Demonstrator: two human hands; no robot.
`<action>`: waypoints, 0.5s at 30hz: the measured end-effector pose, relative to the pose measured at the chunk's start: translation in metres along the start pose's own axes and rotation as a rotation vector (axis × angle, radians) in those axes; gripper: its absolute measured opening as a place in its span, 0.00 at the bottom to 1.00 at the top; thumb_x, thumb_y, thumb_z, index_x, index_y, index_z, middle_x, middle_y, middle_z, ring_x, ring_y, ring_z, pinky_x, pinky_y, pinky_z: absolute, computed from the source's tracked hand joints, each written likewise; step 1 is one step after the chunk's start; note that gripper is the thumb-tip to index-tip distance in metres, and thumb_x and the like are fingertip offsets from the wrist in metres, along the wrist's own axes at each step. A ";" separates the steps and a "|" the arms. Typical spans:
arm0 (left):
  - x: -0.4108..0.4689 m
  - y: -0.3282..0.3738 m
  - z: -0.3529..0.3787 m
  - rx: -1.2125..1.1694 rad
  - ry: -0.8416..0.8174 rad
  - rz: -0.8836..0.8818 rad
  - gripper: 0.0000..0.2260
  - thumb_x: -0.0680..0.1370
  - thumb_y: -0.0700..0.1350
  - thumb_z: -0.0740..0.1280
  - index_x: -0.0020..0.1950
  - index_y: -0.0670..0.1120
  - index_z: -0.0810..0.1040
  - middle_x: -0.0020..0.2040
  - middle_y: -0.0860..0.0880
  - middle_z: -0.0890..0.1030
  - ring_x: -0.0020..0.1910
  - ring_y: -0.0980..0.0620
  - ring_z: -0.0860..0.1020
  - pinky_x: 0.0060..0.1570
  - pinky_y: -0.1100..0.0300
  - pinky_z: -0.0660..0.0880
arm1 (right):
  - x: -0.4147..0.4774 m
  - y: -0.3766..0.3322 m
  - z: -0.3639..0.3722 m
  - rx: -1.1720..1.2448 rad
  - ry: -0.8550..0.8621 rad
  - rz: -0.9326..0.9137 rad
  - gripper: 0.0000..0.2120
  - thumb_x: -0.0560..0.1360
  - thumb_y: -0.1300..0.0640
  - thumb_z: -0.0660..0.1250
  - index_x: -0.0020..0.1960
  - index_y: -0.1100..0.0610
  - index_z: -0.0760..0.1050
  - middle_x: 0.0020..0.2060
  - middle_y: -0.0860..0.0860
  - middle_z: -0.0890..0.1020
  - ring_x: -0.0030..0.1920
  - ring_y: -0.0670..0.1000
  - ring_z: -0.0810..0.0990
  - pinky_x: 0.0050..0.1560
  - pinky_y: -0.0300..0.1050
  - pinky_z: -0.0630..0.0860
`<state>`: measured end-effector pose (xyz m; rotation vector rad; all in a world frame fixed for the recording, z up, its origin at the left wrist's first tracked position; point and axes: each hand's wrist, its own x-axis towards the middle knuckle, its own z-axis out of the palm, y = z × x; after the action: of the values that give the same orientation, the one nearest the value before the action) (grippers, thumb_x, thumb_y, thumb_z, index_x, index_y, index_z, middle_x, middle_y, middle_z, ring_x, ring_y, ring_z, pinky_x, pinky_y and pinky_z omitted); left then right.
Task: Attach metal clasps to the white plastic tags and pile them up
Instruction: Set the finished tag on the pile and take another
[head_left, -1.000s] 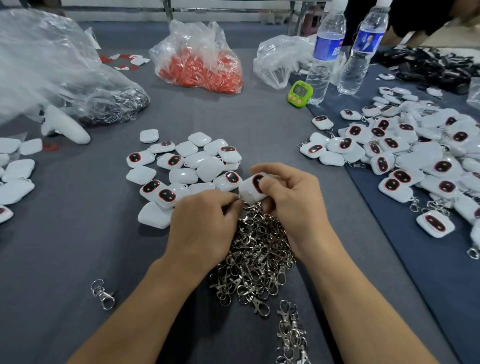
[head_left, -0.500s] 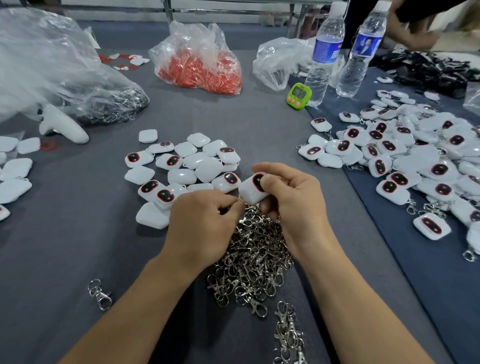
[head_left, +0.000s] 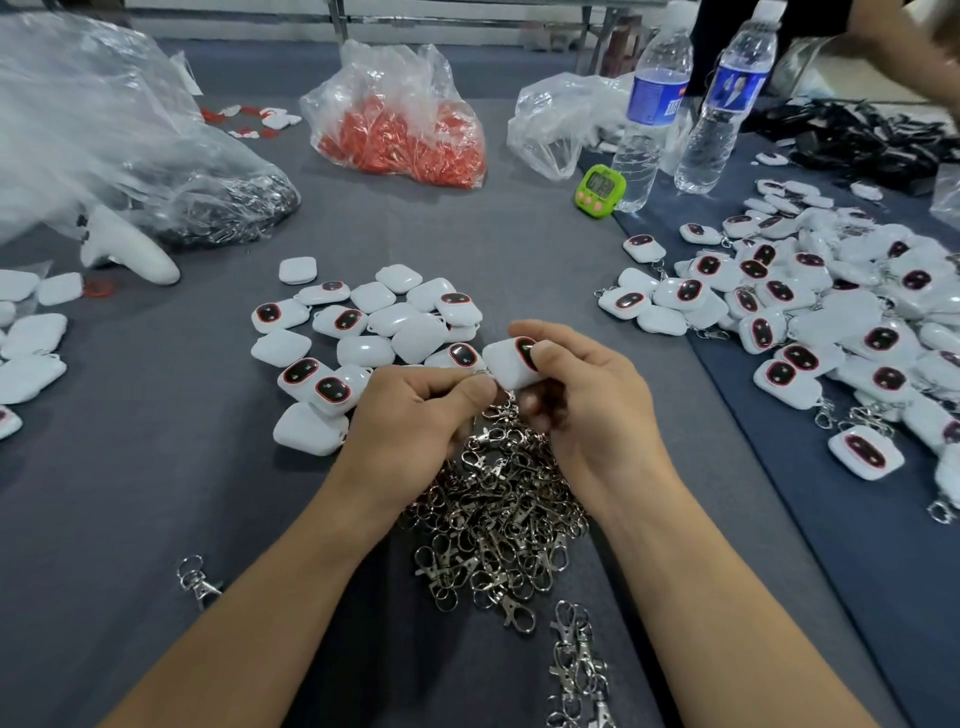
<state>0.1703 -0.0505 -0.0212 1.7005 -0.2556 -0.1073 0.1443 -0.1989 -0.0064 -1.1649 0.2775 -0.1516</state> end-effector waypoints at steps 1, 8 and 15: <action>-0.001 0.002 0.000 -0.005 -0.001 -0.001 0.10 0.78 0.44 0.72 0.42 0.38 0.84 0.25 0.50 0.71 0.25 0.56 0.65 0.26 0.64 0.64 | -0.001 0.000 0.000 0.015 -0.006 0.016 0.17 0.80 0.66 0.63 0.43 0.53 0.88 0.32 0.51 0.82 0.25 0.46 0.72 0.23 0.36 0.66; -0.011 -0.001 -0.005 0.886 0.130 0.372 0.15 0.75 0.53 0.65 0.34 0.48 0.84 0.27 0.50 0.77 0.28 0.48 0.75 0.29 0.54 0.66 | -0.004 0.005 0.003 -0.273 0.019 -0.187 0.11 0.78 0.66 0.68 0.46 0.53 0.86 0.29 0.51 0.80 0.25 0.46 0.72 0.26 0.37 0.69; -0.010 -0.003 -0.002 0.934 0.272 0.341 0.13 0.74 0.56 0.70 0.34 0.52 0.83 0.27 0.52 0.76 0.27 0.50 0.71 0.30 0.58 0.62 | -0.003 0.009 0.006 -0.340 0.029 -0.232 0.10 0.78 0.65 0.68 0.47 0.53 0.86 0.28 0.53 0.78 0.27 0.48 0.73 0.29 0.42 0.71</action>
<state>0.1610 -0.0454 -0.0240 2.5267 -0.4253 0.5774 0.1433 -0.1894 -0.0125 -1.5327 0.1971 -0.3348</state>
